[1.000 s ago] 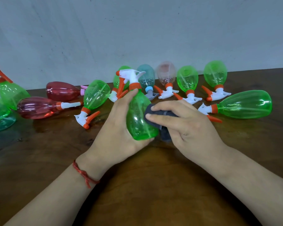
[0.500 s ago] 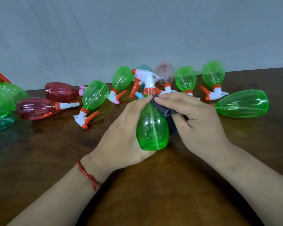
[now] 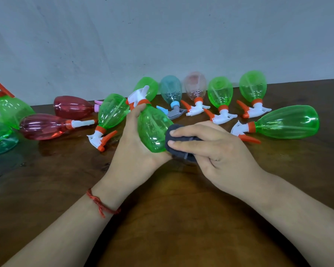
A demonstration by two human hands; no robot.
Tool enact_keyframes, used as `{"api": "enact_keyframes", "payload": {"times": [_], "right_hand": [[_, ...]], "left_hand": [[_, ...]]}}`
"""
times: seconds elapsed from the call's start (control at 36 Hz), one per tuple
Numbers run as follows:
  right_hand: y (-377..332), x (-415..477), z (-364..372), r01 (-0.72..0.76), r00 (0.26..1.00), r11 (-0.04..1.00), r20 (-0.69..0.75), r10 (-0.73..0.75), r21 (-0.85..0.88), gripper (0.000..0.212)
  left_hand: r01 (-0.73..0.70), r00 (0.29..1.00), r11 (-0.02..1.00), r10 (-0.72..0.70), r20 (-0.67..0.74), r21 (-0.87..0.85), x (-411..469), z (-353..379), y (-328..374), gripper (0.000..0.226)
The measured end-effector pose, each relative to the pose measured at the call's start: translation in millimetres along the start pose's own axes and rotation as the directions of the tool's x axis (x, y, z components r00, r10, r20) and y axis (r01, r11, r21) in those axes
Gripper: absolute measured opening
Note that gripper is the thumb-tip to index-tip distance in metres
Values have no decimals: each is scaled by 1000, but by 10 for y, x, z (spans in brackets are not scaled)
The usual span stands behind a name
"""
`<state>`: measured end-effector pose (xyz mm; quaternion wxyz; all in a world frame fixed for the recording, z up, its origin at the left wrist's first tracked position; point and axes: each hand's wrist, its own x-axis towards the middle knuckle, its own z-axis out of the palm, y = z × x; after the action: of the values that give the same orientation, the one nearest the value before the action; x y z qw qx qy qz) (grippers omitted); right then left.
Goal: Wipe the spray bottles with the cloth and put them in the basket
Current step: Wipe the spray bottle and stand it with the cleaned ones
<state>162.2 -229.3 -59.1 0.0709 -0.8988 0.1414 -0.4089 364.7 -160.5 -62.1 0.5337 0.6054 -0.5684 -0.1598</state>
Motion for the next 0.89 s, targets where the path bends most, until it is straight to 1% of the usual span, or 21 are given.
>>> {"api": "enact_keyframes", "payload": {"times": [0.08, 0.14, 0.22, 0.31, 0.39, 0.5, 0.61, 0.75, 0.89], "right_hand": [[6, -8, 8, -56, 998, 998, -20, 57, 14, 48], [20, -11, 1, -112, 993, 992, -35, 114, 50, 49], [47, -3, 5, -208, 974, 967, -60, 219, 149, 55], [72, 22, 21, -304, 942, 913, -57, 330, 271, 63], [103, 41, 20, -348, 926, 877, -25, 377, 332, 62], [118, 57, 16, -372, 912, 860, -37, 410, 350, 60], [122, 61, 0, -352, 917, 874, -64, 393, 335, 57], [83, 44, -5, -300, 937, 905, -83, 339, 303, 60], [47, 7, 2, -254, 955, 928, -77, 285, 273, 60]], "left_hand": [[-47, 999, 997, 47, 15, 53, -7, -8, -2, 116], [-87, 995, 992, 83, 51, 94, -20, -12, -2, 118], [-143, 982, 981, 124, 143, 132, -43, 4, -5, 120], [-239, 956, 948, 192, 224, 209, -50, 16, -33, 122], [-298, 935, 927, 235, 267, 226, -52, 6, -40, 122], [-350, 912, 909, 276, 303, 225, -68, 18, -19, 122], [-353, 901, 918, 280, 331, 183, -76, 12, 16, 123], [-272, 912, 956, 221, 345, 108, -97, -12, 23, 123], [-166, 960, 985, 148, 236, 55, -93, 9, 19, 119]]}}
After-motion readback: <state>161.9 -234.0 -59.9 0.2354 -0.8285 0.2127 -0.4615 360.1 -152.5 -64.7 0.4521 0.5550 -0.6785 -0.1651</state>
